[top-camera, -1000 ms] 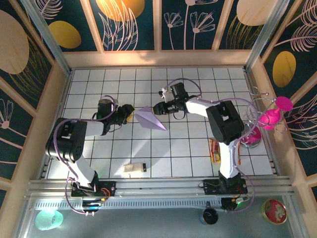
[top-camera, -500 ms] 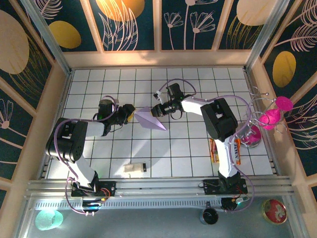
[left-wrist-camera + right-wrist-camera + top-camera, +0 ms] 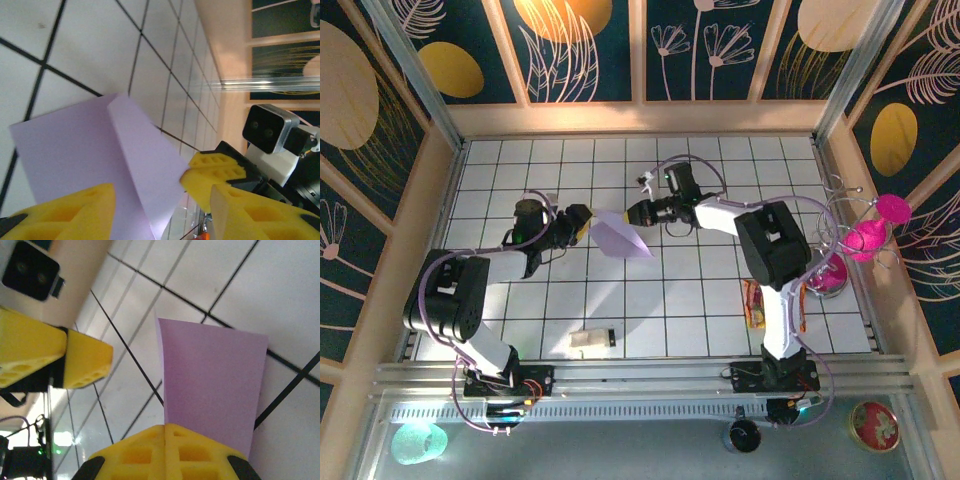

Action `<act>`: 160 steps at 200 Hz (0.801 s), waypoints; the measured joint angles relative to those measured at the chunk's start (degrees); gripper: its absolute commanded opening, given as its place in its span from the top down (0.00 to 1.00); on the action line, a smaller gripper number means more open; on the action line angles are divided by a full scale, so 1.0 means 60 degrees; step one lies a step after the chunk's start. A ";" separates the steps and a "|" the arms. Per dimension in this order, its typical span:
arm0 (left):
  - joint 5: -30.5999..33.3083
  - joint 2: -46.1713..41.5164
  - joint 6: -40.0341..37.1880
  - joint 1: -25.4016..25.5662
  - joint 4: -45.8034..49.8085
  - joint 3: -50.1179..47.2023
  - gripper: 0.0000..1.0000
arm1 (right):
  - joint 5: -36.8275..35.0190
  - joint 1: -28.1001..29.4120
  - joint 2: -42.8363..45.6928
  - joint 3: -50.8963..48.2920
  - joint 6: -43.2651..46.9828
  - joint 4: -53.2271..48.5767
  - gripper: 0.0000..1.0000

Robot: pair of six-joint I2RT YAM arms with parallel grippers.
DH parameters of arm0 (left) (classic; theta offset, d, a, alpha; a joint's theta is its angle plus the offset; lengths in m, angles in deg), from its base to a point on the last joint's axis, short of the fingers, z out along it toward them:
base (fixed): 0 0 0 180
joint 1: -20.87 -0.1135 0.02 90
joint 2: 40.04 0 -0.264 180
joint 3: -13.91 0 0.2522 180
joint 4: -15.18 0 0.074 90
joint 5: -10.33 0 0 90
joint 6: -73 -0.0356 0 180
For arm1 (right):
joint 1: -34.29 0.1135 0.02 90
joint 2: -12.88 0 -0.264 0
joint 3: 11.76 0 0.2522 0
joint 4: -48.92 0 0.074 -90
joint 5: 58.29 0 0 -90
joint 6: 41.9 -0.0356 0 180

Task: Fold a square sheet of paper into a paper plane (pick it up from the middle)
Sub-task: Pick up the square sheet of paper from the center of the table, then turn over the paper at the center of the table.

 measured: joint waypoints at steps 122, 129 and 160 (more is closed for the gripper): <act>-0.0674 0.0040 0.0929 0.1133 -0.3534 -0.0419 0.30 | -0.0025 -0.0186 0.1719 -0.1344 -0.4601 0.3603 1.00; -0.0729 0.0124 0.0929 0.1191 -0.3588 -0.0368 0.31 | -0.0011 -0.0186 0.1719 -0.1384 -0.4754 0.3705 1.00; -0.0951 0.0477 0.0922 0.1468 -0.3690 0.0011 0.39 | 0.0153 -0.0186 0.1719 -0.1552 -0.5395 0.4164 1.00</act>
